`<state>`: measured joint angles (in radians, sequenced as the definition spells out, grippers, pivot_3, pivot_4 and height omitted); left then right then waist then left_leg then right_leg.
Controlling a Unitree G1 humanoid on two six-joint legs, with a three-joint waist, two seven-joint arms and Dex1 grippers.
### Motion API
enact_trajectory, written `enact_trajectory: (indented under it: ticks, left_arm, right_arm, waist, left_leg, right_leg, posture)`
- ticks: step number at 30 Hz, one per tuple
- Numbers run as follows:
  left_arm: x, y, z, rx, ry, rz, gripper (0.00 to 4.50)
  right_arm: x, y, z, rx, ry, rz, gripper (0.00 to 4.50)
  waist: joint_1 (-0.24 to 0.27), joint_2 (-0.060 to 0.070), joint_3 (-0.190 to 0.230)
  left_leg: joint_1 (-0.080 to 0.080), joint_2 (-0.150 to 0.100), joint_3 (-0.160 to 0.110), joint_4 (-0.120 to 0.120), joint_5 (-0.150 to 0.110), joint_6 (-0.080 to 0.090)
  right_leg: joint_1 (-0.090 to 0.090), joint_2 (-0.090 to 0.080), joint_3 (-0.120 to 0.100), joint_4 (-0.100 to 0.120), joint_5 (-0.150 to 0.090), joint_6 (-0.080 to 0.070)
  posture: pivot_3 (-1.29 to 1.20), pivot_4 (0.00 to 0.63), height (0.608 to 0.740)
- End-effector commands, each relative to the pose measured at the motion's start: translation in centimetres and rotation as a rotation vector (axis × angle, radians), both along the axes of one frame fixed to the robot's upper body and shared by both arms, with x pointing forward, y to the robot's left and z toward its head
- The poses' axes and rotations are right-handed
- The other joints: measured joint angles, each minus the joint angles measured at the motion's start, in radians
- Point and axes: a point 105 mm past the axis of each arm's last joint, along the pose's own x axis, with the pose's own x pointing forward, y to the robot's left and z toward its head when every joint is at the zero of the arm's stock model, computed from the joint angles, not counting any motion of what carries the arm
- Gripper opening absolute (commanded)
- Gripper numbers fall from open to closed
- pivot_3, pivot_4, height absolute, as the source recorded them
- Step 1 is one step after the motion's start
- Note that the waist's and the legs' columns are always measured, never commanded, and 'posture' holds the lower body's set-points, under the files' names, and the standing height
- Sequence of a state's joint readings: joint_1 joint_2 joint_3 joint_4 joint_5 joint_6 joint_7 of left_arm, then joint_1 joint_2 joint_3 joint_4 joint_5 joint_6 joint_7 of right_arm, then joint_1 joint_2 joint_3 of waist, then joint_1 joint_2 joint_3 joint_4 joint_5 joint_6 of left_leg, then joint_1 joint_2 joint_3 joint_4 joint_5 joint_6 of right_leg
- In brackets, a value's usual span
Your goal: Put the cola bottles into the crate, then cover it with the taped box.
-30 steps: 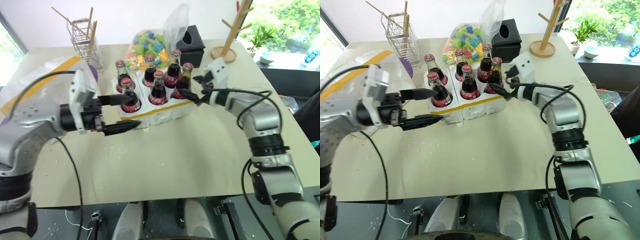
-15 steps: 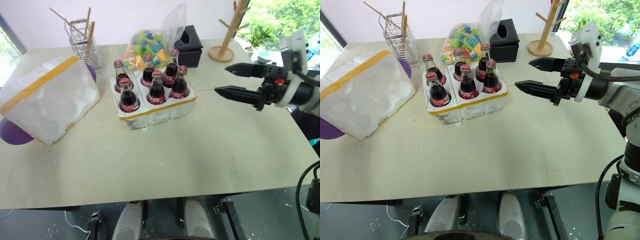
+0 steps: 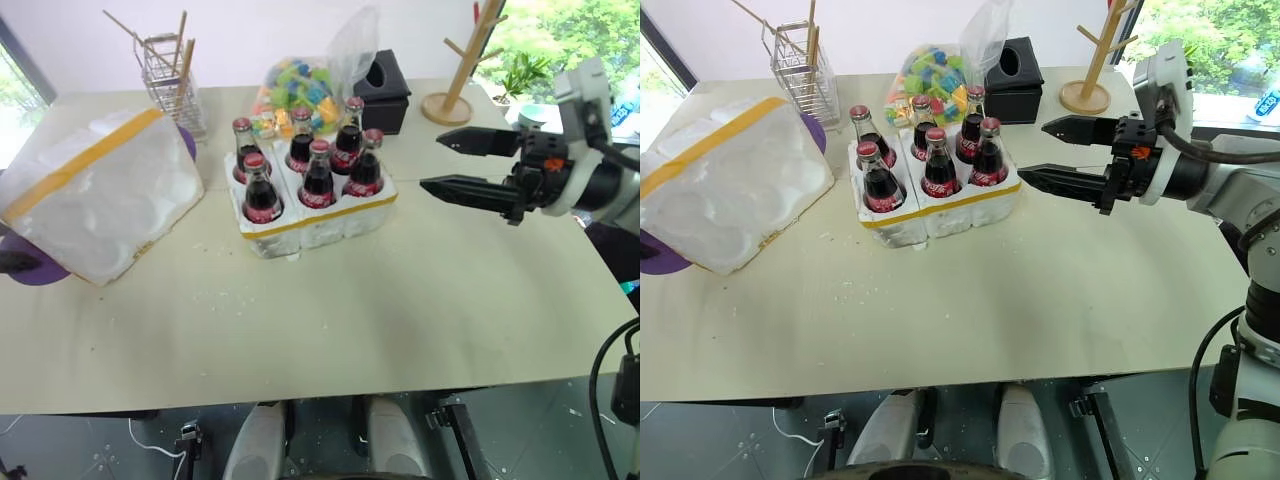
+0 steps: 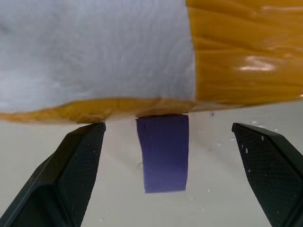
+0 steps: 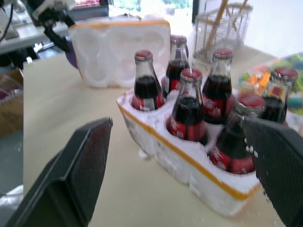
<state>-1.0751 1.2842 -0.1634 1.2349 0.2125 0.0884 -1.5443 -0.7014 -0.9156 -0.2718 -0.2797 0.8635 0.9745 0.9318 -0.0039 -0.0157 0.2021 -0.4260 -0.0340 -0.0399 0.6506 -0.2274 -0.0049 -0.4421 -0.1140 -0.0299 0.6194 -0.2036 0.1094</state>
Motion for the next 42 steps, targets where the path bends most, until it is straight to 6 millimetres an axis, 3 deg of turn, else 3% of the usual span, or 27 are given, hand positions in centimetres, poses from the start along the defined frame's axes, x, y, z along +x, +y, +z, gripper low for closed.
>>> enact_trajectory:
  ticks: [1,3,6,13,17,21,25,26,29,31,34,42]
  left_arm:
    - [0.2,0.3,-0.1,0.050,0.014,0.012,4.50]
    - [0.9,0.0,-0.2,0.046,0.003,0.014,4.50]
    - [1.5,-0.3,-0.2,0.056,-0.017,0.005,3.75]
    - [1.8,-0.6,-0.4,0.063,-0.013,-0.016,0.34]
    - [2.6,-0.8,0.6,0.105,-0.098,-0.053,0.30]
    - [5.9,-1.7,4.5,0.254,-0.425,-0.089,0.30]
    - [8.5,-6.3,11.8,0.328,-0.856,-0.192,0.30]
    - [8.5,-6.8,12.4,0.346,-0.891,-0.201,0.30]
    - [8.5,-11.6,15.0,0.402,-1.053,-0.301,0.30]
    - [8.1,-14.5,15.2,0.494,-1.094,-0.373,0.30]
    - [7.8,-18.4,14.0,0.720,-1.102,-0.482,0.30]
    - [7.5,-22.0,9.1,0.953,-1.012,-0.529,0.30]
  right_arm:
    - [-1.1,-0.2,1.3,-0.001,-0.063,-0.011,4.42]
    - [-1.3,-0.3,1.3,0.002,-0.061,-0.022,4.42]
    - [-1.5,-0.4,1.1,-0.004,-0.060,-0.031,4.50]
    - [-1.5,-0.4,0.7,-0.009,-0.058,-0.043,4.50]
    - [-2.0,-0.7,-0.4,-0.022,0.010,-0.026,4.50]
    - [-1.9,-1.3,-1.3,-0.053,-0.018,-0.092,4.50]
    - [-2.4,-1.4,-1.7,-0.019,-0.006,-0.099,4.50]
    - [-2.5,-1.4,-1.8,-0.017,-0.005,-0.101,4.50]
    - [-2.2,-1.5,-2.0,-0.003,0.001,-0.118,4.50]
    - [-2.0,-1.5,-2.0,0.008,-0.001,-0.128,4.50]
    - [-1.6,-1.4,-1.9,0.030,-0.008,-0.137,4.50]
    - [-1.2,-1.3,-1.4,0.081,-0.024,-0.150,4.50]
  waist:
    - [-0.003,0.000,0.000]
    - [-0.005,-0.001,0.000]
    - [-0.007,-0.002,0.001]
    - [-0.007,-0.002,0.001]
    - [-0.007,-0.002,0.001]
    - [-0.002,-0.003,0.001]
    - [0.012,-0.007,0.001]
    - [0.014,-0.007,0.001]
    - [0.013,-0.007,0.001]
    - [0.014,-0.007,0.001]
    - [0.010,-0.007,0.001]
    - [0.010,-0.007,0.000]
  left_leg:
    - [0.000,0.000,0.000,0.000,0.000,0.000]
    - [0.000,0.000,-0.001,0.000,0.000,0.000]
    - [0.000,0.000,-0.001,0.000,0.000,0.000]
    - [0.000,0.000,-0.001,0.000,0.000,0.000]
    - [0.000,0.000,-0.001,0.000,0.000,0.000]
    - [0.000,0.000,-0.001,0.000,0.000,0.000]
    - [-0.001,0.002,-0.002,0.003,0.000,0.000]
    - [-0.001,0.002,-0.001,0.004,0.000,0.000]
    - [-0.001,0.002,0.001,0.004,0.000,0.000]
    - [-0.001,0.002,0.002,0.004,0.000,0.000]
    - [0.000,0.001,0.003,0.004,0.000,0.000]
    - [0.001,-0.001,0.003,0.004,0.000,0.001]
  right_leg:
    - [0.000,0.000,0.000,0.000,0.000,0.000]
    - [0.000,0.000,0.000,0.000,0.000,0.000]
    - [0.000,-0.001,0.000,0.000,0.000,0.000]
    - [0.000,-0.001,0.000,0.000,0.000,0.000]
    - [0.000,-0.001,0.000,0.000,0.000,0.000]
    - [0.000,-0.002,0.000,0.001,0.000,0.000]
    - [0.000,-0.003,0.000,0.001,0.001,0.001]
    - [0.001,-0.003,0.000,0.001,0.001,0.002]
    - [0.002,-0.003,0.002,-0.001,0.002,0.003]
    - [0.002,-0.004,0.003,-0.001,0.002,0.003]
    - [0.002,-0.003,0.004,-0.001,0.002,0.003]
    - [0.002,-0.001,0.005,0.000,0.003,0.003]
  posture:
    - [0.00,0.150,0.740]
    - [0.00,0.150,0.740]
    - [0.00,0.150,0.740]
    - [0.00,0.150,0.740]
    - [0.00,0.150,0.740]
    - [0.00,0.150,0.740]
    - [0.00,0.150,0.740]
    - [0.00,0.150,0.740]
    - [0.00,0.150,0.740]
    - [0.00,0.150,0.740]
    - [0.00,0.150,0.740]
    - [0.00,0.150,0.740]
